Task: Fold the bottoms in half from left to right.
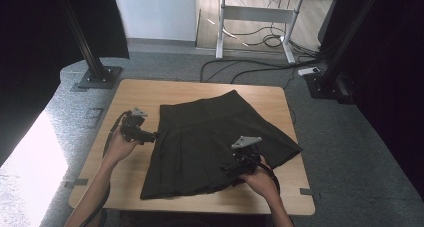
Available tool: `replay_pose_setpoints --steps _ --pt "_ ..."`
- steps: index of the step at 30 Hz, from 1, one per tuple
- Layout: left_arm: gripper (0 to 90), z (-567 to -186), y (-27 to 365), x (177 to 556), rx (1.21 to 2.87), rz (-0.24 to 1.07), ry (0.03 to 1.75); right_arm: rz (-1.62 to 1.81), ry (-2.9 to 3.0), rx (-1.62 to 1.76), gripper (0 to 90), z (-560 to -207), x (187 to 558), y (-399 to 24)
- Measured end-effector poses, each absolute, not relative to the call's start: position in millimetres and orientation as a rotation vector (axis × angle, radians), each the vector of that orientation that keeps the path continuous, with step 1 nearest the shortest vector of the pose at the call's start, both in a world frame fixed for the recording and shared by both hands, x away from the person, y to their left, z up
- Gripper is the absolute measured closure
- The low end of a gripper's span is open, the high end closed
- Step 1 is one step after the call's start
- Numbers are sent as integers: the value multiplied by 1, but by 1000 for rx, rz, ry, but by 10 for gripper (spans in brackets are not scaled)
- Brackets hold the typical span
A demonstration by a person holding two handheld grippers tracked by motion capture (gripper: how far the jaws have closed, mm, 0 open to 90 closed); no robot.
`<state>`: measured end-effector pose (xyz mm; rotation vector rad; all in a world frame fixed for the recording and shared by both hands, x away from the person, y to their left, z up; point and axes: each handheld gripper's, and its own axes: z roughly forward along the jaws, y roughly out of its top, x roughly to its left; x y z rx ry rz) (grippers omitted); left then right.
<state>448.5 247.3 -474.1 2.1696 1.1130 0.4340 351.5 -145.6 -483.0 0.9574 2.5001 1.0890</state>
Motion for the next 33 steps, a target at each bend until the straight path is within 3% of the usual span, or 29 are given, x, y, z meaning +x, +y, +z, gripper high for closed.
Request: replay_pose_setpoints --steps 9,14,20,33 --pt "123 -480 248 484 2073 364 1187 1102 2612 806 0 -491 348 -90" --pt "101 -484 240 494 2091 362 1190 1107 2659 755 0 -496 345 -67" --pt "0 -492 230 511 2133 374 1178 1126 2728 655 0 -502 339 -35" --pt "0 -520 226 532 2172 338 1199 1162 2854 440 0 -509 318 29"
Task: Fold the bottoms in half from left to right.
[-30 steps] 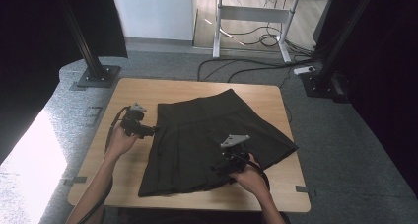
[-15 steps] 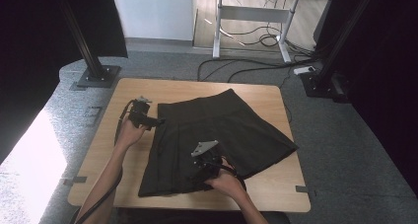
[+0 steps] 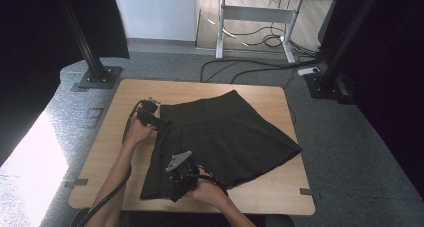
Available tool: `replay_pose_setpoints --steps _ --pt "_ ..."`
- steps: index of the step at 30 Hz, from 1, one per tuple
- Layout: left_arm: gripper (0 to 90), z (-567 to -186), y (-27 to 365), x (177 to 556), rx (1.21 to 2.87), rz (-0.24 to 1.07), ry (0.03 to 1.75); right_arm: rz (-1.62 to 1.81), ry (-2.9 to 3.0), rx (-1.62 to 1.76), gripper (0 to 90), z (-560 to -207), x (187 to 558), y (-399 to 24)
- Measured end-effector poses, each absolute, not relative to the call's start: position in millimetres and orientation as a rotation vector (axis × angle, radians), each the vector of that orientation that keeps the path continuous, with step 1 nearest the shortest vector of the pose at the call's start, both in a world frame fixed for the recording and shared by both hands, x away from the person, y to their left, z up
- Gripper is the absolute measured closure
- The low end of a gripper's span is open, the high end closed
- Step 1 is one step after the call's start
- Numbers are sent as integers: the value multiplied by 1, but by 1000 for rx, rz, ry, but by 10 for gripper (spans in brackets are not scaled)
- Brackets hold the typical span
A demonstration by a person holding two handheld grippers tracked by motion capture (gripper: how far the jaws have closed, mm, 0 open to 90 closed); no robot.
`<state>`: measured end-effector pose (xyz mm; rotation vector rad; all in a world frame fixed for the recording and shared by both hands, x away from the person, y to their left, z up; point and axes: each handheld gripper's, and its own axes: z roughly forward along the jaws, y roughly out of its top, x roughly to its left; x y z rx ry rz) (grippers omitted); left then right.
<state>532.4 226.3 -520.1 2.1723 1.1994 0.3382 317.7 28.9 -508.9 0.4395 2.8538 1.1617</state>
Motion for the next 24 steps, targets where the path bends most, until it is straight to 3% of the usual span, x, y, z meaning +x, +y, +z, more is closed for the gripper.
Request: replay_pose_setpoints --steps 11,20,24 --pt "0 -540 215 537 2182 353 1180 1026 2936 340 0 -539 313 65" --pt "0 -544 215 541 2157 374 1222 1013 2875 305 0 -545 313 74" --pt "41 -543 215 538 2154 374 1193 989 2871 351 59 -542 312 74"
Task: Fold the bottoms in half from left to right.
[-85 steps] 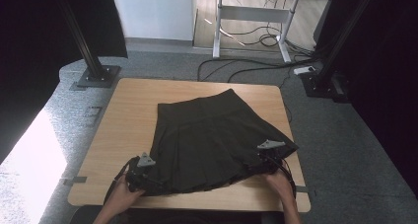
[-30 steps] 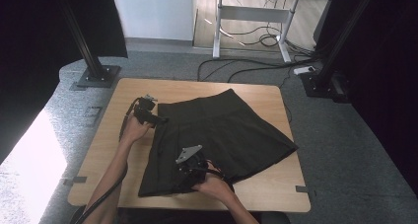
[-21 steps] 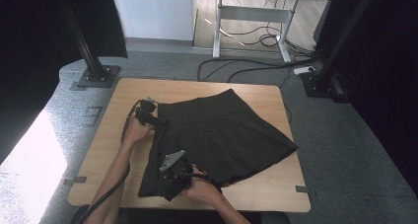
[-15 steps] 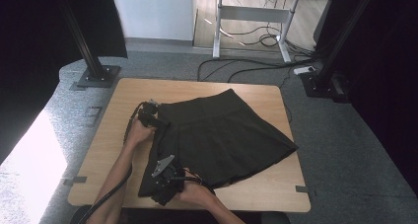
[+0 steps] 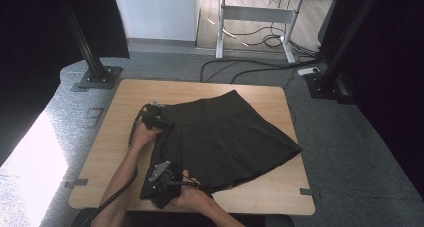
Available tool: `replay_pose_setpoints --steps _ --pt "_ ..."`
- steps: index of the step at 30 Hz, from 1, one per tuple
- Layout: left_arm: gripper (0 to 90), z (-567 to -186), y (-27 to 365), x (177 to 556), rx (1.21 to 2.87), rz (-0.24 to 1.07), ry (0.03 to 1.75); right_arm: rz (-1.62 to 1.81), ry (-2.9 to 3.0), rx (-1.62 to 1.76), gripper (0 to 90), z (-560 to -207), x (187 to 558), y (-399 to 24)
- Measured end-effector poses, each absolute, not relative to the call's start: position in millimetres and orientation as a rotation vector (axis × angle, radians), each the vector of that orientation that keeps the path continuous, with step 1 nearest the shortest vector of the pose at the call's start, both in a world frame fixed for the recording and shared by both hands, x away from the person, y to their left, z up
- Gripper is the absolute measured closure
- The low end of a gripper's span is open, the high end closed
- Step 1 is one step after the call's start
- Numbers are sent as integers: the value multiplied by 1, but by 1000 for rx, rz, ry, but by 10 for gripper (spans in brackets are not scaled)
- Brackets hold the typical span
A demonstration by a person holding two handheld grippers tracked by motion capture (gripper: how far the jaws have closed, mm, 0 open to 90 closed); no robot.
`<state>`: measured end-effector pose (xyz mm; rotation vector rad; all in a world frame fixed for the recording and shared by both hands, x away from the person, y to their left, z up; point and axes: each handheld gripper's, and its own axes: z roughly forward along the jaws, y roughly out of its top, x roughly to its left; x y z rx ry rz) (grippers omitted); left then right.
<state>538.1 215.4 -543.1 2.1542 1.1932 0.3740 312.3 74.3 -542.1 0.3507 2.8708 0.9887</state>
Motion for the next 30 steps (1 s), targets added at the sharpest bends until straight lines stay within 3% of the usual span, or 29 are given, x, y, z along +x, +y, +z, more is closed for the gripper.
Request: replay_pose_setpoints --steps 3,4,5,7,9,10,11,13,16,21,30 --pt "158 -539 213 537 2170 352 1172 976 2871 373 225 -536 317 71" --pt "187 -538 212 537 2173 347 1176 985 2858 392 366 -534 322 67" --pt "210 -538 212 537 2173 347 1176 985 2858 392 366 -534 322 67" --pt "242 -537 211 537 2177 336 1165 1001 2843 415 537 -533 326 63" --pt "372 -535 210 537 2174 310 1151 1016 2830 428 648 -533 329 60" --pt "554 -534 209 536 2170 302 1146 1023 2817 443 730 -533 330 58" --pt "554 -535 208 535 2167 294 1135 1023 2817 443 730 -533 330 58" --pt "737 -536 206 534 2143 254 1129 998 2800 455 811 -532 329 60" --pt "773 -535 205 533 2138 249 1138 993 2794 458 827 -532 329 61" --pt "799 -527 197 527 2266 354 1069 1003 2773 463 837 -531 323 62" --pt "797 -509 216 513 2267 336 1036 1094 2781 359 837 -511 311 81"
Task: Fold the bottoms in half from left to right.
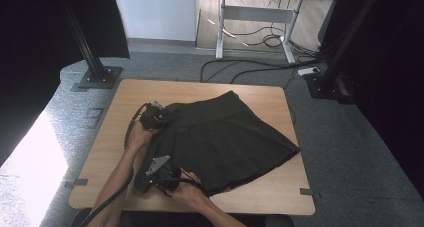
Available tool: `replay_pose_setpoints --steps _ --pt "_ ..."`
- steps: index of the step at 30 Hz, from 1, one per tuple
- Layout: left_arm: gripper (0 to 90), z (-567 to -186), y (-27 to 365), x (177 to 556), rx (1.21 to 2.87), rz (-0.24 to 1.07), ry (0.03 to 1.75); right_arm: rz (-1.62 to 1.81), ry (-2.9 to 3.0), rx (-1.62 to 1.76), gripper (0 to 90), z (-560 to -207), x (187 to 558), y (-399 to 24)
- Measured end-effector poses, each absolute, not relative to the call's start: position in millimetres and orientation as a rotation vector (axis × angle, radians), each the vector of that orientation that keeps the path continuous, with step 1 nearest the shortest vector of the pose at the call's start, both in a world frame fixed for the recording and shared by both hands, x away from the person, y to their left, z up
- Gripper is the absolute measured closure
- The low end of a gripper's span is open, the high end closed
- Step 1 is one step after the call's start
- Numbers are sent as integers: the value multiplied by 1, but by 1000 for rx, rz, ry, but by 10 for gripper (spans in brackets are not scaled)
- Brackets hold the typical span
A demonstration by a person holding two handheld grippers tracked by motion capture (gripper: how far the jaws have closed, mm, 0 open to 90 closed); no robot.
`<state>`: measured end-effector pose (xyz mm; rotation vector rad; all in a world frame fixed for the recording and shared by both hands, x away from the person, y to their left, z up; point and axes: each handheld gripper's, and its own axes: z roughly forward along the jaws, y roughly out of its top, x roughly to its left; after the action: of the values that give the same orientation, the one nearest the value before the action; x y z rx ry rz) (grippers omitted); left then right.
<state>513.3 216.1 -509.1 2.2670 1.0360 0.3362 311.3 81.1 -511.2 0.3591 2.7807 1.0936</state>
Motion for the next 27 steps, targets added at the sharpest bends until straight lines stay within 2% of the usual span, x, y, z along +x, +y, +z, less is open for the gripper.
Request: replay_pose_setpoints --steps 9,12,15,21,27 --pt "797 -490 269 483 2312 383 1059 1156 2828 241 837 -505 295 116" --pt "797 -481 297 471 2302 390 1099 1210 2832 178 837 -494 288 128" --pt "795 -476 305 469 2289 396 1113 1223 2818 145 837 -486 287 129" --pt "793 -455 305 473 2241 415 1126 1236 2773 189 837 -467 298 104" --pt "792 -438 285 494 2189 394 1144 1287 2676 356 837 -448 317 50"
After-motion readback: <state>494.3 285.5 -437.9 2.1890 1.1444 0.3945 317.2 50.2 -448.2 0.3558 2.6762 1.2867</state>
